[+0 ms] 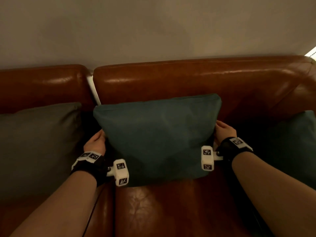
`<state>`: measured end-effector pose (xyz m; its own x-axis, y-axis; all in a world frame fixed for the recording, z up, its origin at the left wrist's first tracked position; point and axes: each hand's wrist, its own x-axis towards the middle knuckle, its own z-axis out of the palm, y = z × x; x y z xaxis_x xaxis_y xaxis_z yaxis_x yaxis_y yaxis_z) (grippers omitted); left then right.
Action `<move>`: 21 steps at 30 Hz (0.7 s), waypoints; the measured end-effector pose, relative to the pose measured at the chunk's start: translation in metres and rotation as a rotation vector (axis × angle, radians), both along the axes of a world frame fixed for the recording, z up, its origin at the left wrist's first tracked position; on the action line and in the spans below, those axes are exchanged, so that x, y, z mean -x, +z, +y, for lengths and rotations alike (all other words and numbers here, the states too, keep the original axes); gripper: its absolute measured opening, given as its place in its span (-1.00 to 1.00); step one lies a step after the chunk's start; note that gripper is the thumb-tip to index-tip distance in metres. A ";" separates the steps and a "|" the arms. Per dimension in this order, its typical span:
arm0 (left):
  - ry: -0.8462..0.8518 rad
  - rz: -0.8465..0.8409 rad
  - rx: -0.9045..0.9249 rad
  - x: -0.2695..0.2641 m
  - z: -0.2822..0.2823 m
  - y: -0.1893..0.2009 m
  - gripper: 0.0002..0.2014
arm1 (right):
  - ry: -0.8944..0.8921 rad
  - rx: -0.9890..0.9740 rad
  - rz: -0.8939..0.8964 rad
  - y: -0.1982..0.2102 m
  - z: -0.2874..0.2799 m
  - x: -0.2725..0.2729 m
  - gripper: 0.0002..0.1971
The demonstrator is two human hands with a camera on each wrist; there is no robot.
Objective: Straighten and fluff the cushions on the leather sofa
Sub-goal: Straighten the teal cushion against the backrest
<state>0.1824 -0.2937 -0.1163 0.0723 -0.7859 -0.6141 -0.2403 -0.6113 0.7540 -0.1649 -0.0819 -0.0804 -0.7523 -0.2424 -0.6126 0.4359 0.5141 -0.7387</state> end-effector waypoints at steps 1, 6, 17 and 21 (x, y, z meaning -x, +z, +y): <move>0.022 0.003 0.001 0.001 -0.001 0.000 -0.68 | 0.002 -0.034 0.032 0.000 -0.002 0.001 -0.70; 0.154 0.051 -0.037 -0.003 -0.010 0.003 -0.70 | -0.178 -0.058 0.085 0.002 -0.005 0.017 -0.72; -0.016 0.028 -0.032 -0.012 0.006 -0.027 -0.67 | -0.070 0.043 -0.052 -0.016 0.018 -0.004 -0.65; 0.037 -0.015 -0.024 -0.013 0.009 -0.040 -0.73 | -0.035 -0.093 0.018 -0.025 0.015 -0.008 -0.69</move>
